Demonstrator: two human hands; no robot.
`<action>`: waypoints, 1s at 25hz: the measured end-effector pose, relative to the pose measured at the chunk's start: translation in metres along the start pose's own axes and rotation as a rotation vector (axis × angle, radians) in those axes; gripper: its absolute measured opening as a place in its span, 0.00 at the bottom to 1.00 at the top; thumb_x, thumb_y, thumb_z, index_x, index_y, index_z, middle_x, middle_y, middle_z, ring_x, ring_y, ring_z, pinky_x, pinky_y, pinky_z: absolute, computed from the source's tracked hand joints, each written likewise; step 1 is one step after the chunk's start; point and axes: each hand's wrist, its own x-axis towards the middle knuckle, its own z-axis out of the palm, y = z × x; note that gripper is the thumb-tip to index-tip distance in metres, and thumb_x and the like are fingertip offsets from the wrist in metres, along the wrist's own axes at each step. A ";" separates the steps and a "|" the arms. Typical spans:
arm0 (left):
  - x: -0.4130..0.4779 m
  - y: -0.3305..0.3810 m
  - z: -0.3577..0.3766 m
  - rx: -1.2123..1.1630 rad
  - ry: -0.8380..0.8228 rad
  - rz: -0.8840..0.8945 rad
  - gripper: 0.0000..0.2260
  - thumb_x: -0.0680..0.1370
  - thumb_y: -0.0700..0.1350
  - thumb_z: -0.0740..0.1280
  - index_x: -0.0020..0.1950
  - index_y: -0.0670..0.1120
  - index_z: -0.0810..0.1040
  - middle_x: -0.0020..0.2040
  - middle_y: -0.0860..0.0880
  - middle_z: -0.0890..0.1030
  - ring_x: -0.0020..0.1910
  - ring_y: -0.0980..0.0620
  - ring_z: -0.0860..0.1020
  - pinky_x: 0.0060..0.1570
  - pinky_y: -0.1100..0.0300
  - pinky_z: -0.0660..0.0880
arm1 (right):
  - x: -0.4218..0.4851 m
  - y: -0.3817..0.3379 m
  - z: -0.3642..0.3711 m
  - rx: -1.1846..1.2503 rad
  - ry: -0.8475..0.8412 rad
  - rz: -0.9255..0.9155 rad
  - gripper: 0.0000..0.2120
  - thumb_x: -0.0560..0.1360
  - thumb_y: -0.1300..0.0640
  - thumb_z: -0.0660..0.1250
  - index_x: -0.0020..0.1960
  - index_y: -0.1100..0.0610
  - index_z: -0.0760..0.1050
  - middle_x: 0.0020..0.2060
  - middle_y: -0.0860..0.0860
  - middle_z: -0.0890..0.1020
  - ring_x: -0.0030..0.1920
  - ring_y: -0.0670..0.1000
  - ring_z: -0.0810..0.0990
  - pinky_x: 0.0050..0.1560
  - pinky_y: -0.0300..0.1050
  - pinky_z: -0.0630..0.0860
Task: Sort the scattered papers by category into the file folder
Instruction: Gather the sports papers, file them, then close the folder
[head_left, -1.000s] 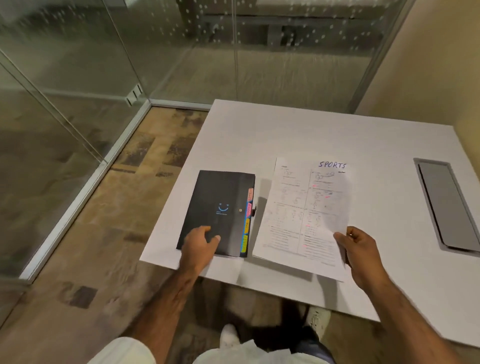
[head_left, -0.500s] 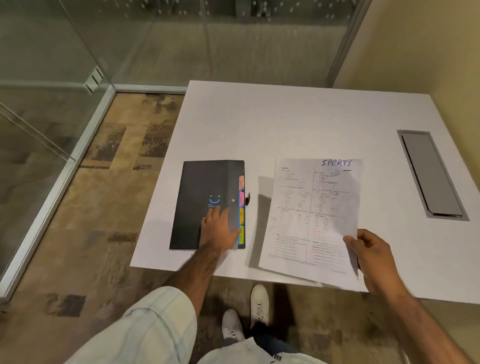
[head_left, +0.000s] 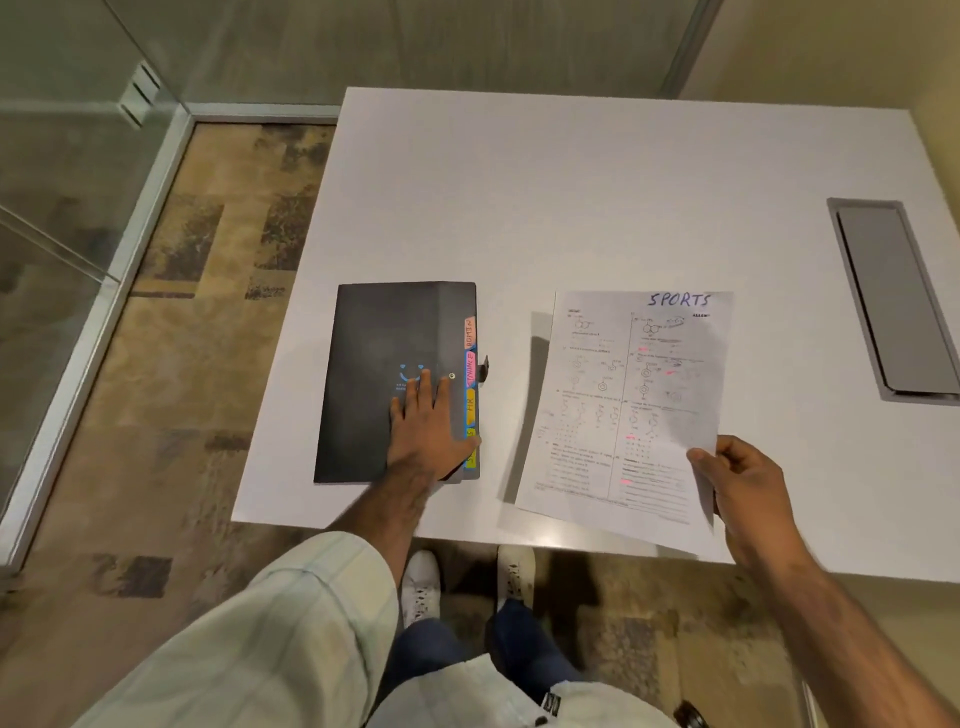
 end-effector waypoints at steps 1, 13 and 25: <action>0.001 0.000 0.001 0.004 0.002 -0.007 0.48 0.75 0.71 0.63 0.83 0.49 0.43 0.84 0.43 0.43 0.83 0.38 0.45 0.79 0.37 0.48 | 0.001 0.000 0.002 0.016 0.006 0.004 0.03 0.79 0.63 0.67 0.49 0.62 0.79 0.47 0.55 0.87 0.50 0.60 0.86 0.56 0.60 0.82; 0.008 0.006 0.004 0.008 0.014 -0.039 0.44 0.77 0.68 0.62 0.83 0.47 0.47 0.84 0.41 0.49 0.82 0.37 0.50 0.77 0.36 0.52 | 0.016 -0.004 0.026 0.093 -0.012 -0.001 0.03 0.80 0.64 0.67 0.48 0.62 0.79 0.43 0.54 0.87 0.46 0.58 0.86 0.53 0.55 0.81; 0.004 0.013 0.000 0.028 0.031 -0.020 0.38 0.80 0.62 0.62 0.82 0.45 0.52 0.82 0.40 0.55 0.81 0.37 0.56 0.77 0.36 0.59 | 0.009 0.004 0.024 0.127 -0.019 0.022 0.05 0.79 0.65 0.67 0.45 0.59 0.79 0.40 0.50 0.88 0.45 0.56 0.86 0.50 0.51 0.82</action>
